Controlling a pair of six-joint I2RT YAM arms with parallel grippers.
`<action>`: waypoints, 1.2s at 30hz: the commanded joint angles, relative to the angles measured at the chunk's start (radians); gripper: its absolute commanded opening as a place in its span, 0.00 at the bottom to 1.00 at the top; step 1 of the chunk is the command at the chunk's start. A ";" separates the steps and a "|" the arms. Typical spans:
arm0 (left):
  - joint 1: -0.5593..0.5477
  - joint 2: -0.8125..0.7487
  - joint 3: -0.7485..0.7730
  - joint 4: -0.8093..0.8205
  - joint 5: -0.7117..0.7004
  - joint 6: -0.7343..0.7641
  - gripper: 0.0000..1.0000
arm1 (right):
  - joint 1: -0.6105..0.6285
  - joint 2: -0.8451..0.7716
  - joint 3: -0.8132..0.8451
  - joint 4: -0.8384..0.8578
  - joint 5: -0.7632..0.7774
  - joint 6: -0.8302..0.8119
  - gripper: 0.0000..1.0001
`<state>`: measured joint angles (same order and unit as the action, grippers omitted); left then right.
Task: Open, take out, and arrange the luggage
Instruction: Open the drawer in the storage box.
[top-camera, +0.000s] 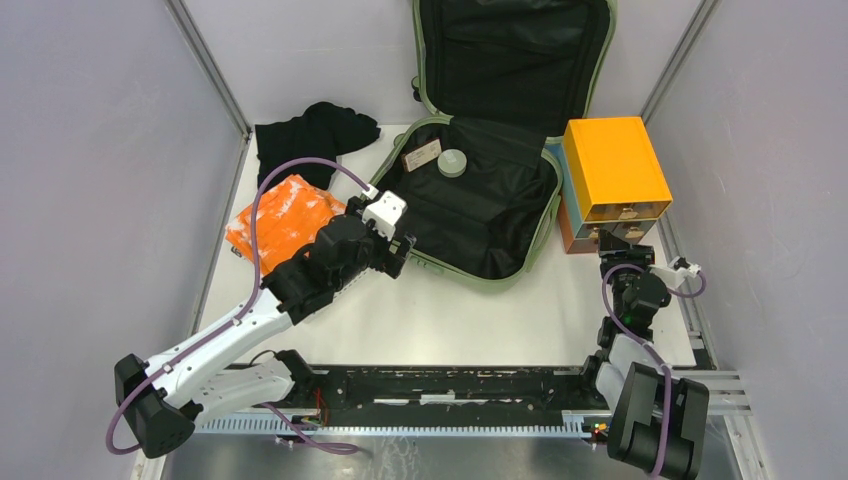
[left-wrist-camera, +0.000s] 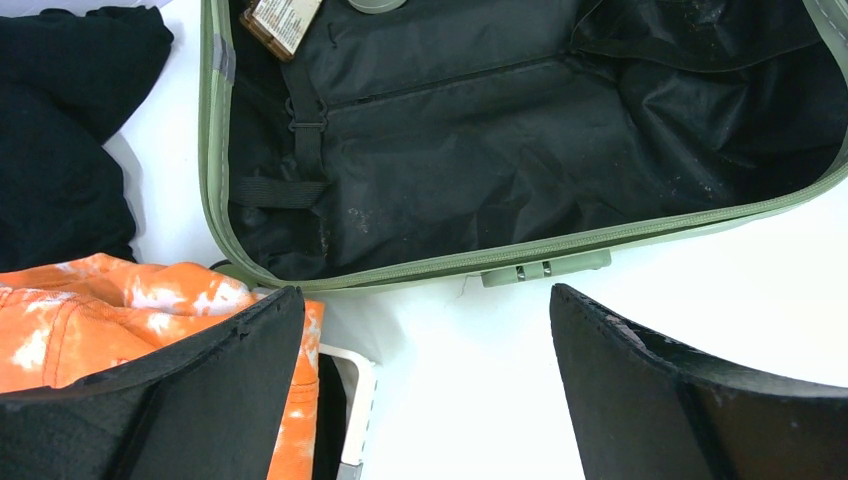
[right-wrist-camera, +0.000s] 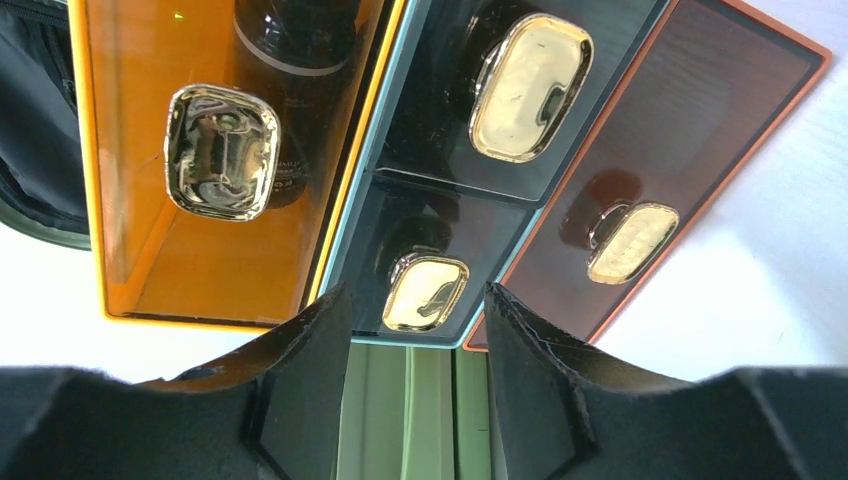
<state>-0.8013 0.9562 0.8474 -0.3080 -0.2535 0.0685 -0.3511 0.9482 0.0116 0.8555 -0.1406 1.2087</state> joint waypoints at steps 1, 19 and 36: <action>0.005 0.002 0.005 0.023 -0.012 0.037 0.97 | -0.006 0.017 -0.006 0.087 -0.008 0.029 0.56; 0.007 0.004 0.005 0.021 -0.024 0.042 0.97 | -0.007 0.086 0.034 0.077 -0.033 0.051 0.54; 0.014 0.010 0.007 0.021 -0.019 0.040 0.97 | -0.006 0.107 0.033 0.086 -0.026 0.077 0.35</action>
<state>-0.7921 0.9642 0.8474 -0.3084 -0.2611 0.0692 -0.3553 1.0634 0.0444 0.8913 -0.1612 1.2797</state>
